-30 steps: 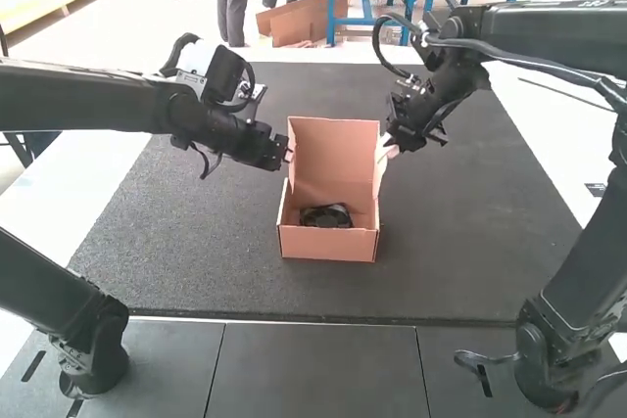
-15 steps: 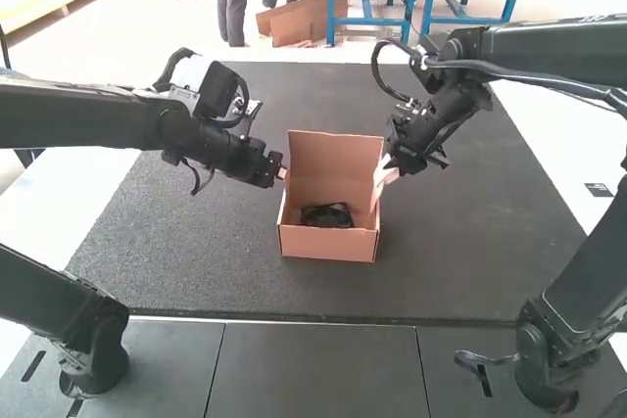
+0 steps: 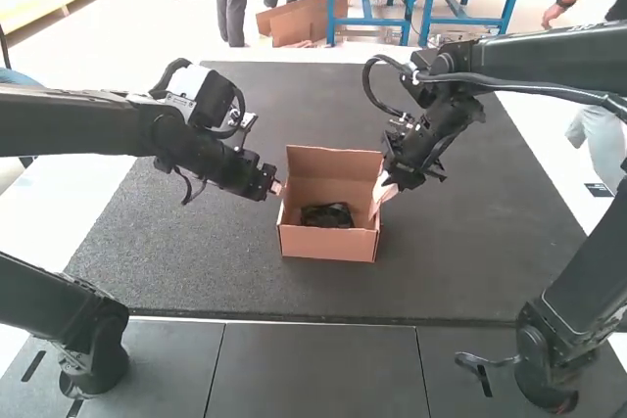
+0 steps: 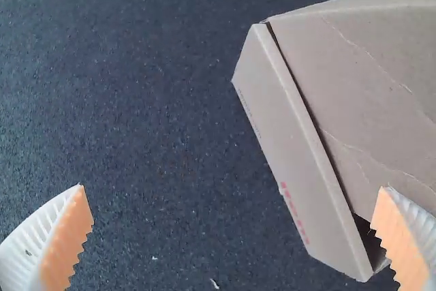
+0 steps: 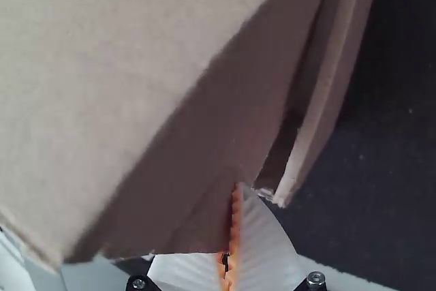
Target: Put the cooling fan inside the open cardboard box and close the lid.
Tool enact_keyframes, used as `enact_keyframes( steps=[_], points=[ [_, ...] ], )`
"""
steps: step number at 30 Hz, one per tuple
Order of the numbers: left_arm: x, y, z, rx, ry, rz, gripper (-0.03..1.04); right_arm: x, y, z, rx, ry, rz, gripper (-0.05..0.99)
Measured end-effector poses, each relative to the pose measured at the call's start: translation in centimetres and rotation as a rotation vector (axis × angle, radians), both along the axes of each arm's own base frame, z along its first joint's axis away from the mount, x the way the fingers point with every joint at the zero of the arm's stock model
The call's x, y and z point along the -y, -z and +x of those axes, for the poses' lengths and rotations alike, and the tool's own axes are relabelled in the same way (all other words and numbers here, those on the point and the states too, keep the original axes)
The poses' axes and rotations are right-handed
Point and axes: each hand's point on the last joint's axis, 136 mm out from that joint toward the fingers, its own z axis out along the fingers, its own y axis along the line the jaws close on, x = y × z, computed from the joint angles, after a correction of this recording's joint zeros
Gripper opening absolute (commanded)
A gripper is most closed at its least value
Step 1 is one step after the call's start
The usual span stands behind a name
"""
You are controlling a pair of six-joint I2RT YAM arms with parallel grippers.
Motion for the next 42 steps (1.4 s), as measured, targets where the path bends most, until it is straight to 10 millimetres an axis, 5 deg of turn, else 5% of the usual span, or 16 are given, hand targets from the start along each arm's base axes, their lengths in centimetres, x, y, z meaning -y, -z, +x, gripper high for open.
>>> enact_keyframes(
  steps=[4, 8, 11, 17, 24, 33, 42],
  points=[
    [-0.5, -0.5, 0.0, 0.018, -0.012, 0.012, 0.97, 0.5, 0.3, 0.0, 0.025, -0.022, -0.036, 0.0],
    [-1.6, -0.5, 0.2, 0.028, -0.042, 0.047, 0.97, 1.1, 0.4, 0.1, 0.048, -0.032, -0.065, 0.59],
    [-2.7, -0.7, 0.8, 0.044, -0.077, 0.072, 0.97, 1.3, 0.2, 0.2, 0.062, -0.03, -0.073, 0.91],
    [-3.1, -5.0, 3.9, 0.175, -0.139, 0.04, 0.97, 0.6, -2.1, 0.8, 0.095, -0.014, 0.005, 0.91],
    [-2.5, -9.3, 6.8, 0.288, -0.172, 0.011, 0.97, 2.7, -5.7, 2.0, 0.214, 0.053, 0.052, 0.91],
    [0.8, -9.8, 9.0, 0.289, -0.131, 0.022, 0.97, 7.0, -11.2, 5.5, 0.671, 0.171, 0.009, 0.91],
    [4.9, -9.1, 7.5, 0.244, -0.022, 0.039, 0.97, 12.8, -9.2, 5.6, 0.741, 0.281, -0.198, 0.91]
  ],
)
